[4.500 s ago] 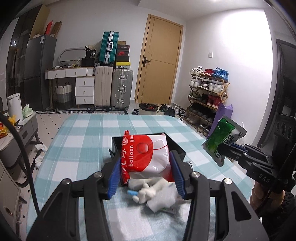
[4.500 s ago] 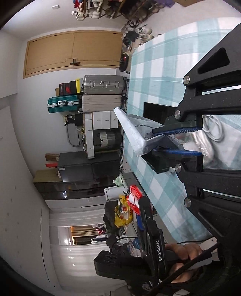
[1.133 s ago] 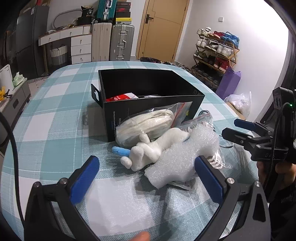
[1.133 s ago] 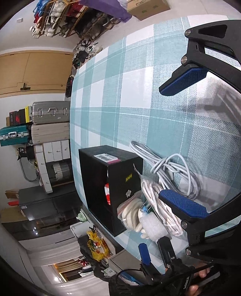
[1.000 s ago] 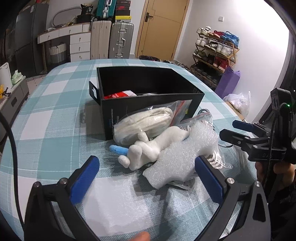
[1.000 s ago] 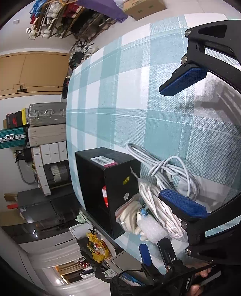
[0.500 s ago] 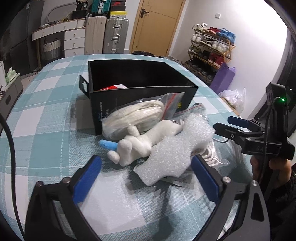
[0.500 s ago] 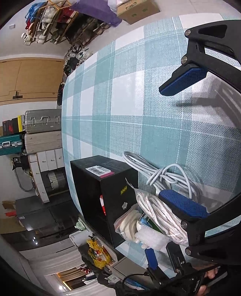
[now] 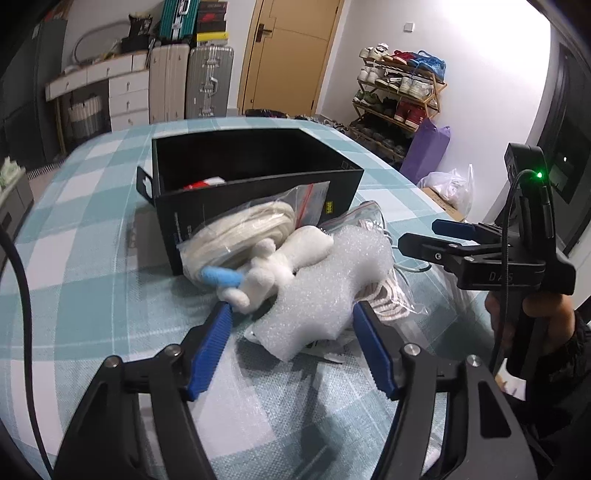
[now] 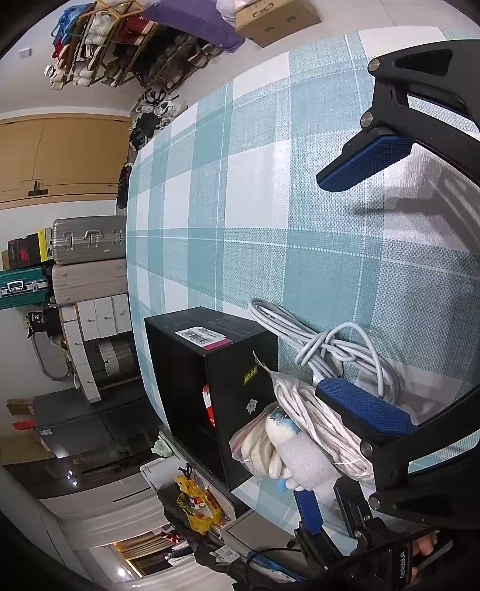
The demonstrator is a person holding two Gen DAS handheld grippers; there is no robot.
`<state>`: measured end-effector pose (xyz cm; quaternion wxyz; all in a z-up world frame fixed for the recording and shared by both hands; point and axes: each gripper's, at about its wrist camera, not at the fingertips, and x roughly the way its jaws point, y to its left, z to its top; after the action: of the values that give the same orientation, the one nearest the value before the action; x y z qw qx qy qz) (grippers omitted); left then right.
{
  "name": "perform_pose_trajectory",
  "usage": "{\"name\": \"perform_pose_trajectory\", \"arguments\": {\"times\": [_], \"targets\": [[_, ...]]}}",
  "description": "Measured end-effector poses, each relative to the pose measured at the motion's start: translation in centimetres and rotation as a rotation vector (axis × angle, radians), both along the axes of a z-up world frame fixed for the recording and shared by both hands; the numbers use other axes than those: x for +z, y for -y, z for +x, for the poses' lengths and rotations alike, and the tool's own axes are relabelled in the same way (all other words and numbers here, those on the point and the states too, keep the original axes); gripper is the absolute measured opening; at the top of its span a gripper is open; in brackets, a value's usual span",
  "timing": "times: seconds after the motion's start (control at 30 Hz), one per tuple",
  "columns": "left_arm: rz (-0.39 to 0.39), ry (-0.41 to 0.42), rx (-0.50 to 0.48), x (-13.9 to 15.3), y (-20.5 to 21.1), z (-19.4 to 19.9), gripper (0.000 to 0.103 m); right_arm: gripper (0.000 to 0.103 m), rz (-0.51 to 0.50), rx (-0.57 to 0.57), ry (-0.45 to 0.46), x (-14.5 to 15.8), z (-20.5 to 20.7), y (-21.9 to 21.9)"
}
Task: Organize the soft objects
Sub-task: 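Grasp the bubble-wrap foam with the left gripper while the right grasps the white cable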
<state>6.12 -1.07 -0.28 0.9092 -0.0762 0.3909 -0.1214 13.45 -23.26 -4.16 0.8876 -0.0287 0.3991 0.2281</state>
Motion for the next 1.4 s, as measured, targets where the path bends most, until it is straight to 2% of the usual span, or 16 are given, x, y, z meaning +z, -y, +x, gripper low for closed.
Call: {"name": "perform_pose_trajectory", "arguments": {"times": [0.2,0.43,0.47,0.53,0.9,1.03,1.2,1.4], "targets": [[-0.072,-0.036,-0.024,-0.5,-0.2,0.0,0.068,0.103,0.001,0.0,0.002,0.0,0.0,0.0],[-0.102,-0.046,-0.016,-0.5,0.0,0.4,0.068,0.103,0.011,0.006,-0.003,-0.1,0.1,-0.1],[-0.105,-0.047,-0.015,-0.5,0.0,0.5,0.066,0.103,0.015,0.011,-0.004,-0.1,0.1,-0.1],[-0.1,-0.04,-0.013,-0.5,0.0,0.4,0.051,0.103,0.019,0.015,-0.004,-0.1,0.0,-0.1],[-0.121,0.01,-0.004,0.1,-0.6,-0.5,0.048,0.101,0.028,0.056,-0.041,-0.6,-0.1,-0.8],[-0.127,0.037,0.0,0.6,-0.8,-0.8,0.048,0.088,0.059,0.071,-0.084,-1.1,0.3,-1.0],[-0.138,0.049,0.007,0.8,-1.2,-0.8,0.048,0.078,0.102,0.086,-0.121,-1.5,0.8,-1.5],[-0.129,0.07,0.02,1.3,-1.6,-0.8,0.048,0.052,0.165,0.148,-0.15,-1.7,0.9,-2.4]]}}
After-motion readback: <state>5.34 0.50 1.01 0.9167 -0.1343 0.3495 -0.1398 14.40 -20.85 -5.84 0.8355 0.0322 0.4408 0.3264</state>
